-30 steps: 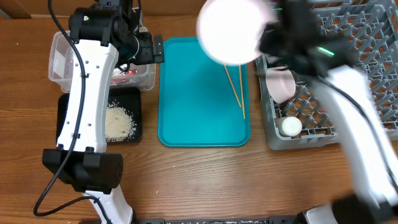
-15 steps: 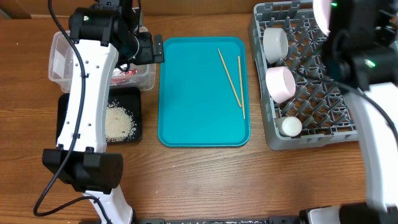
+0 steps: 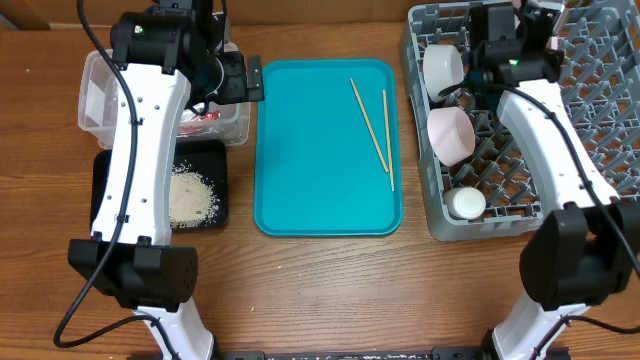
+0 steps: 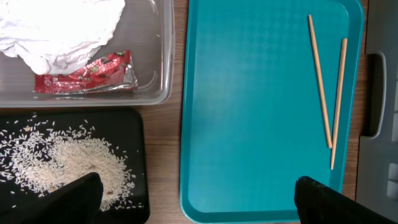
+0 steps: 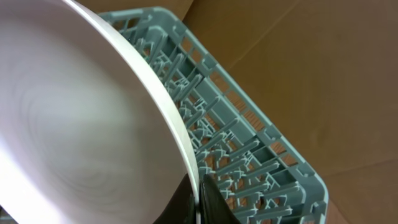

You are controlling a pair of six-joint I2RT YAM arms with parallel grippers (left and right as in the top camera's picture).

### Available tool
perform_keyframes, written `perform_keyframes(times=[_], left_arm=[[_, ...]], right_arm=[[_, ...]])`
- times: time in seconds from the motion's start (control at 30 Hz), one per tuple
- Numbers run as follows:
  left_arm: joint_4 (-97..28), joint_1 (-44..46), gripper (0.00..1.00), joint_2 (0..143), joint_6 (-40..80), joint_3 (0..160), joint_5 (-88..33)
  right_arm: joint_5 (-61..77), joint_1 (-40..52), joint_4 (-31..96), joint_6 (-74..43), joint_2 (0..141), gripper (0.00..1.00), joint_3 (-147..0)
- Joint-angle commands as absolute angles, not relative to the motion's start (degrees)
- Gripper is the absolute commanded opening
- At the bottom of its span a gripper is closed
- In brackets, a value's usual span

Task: Sort waste into correct bins and load items into the dishwasher
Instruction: 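Lift the white plate and place it upright in the dish rack, then reach the right gripper to the teal tray and grasp one chopstick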

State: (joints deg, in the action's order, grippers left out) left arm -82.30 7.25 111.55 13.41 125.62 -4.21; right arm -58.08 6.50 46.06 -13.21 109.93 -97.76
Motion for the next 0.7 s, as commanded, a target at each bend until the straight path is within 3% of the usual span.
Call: perform_keyframes(times=[0.0,0.17,0.2,0.23,0.33,0.47,0.67], left_arm=[[-82.28,7.14,1.0,110.98,13.96,125.51,-3.86],[-82.28,7.16,1.0,110.98,13.96,125.51,-3.86],[-82.28,7.16,1.0,110.98,13.96,125.51,-3.86],[-82.28,7.14,1.0,110.98,13.96,125.51,-3.86],[-82.28,7.14,1.0,110.98,13.96,125.51,-3.86],[-82.28,7.14,1.0,110.98,13.96,125.51,-3.86],[-82.28,7.14,1.0,110.98,13.96,125.51,-3.86]], right_arm=[[-58.19,6.28,45.52,-13.3,111.13,0.04,-97.82],[-55.51,6.28,45.69,-13.26,111.68,0.04,-97.82],[-55.07,6.28,45.71,-13.28,111.68,0.08,-97.82],[-53.87,6.28,45.71,-13.28,111.68,0.33,-97.82],[-50.17,6.28,45.69,-13.47,111.68,0.65,-97.82],[-44.38,6.31,45.74,-13.43,111.37,0.81,-98.17],[-29.82,6.42,52.95,-13.47,108.53,0.96,-104.86]])
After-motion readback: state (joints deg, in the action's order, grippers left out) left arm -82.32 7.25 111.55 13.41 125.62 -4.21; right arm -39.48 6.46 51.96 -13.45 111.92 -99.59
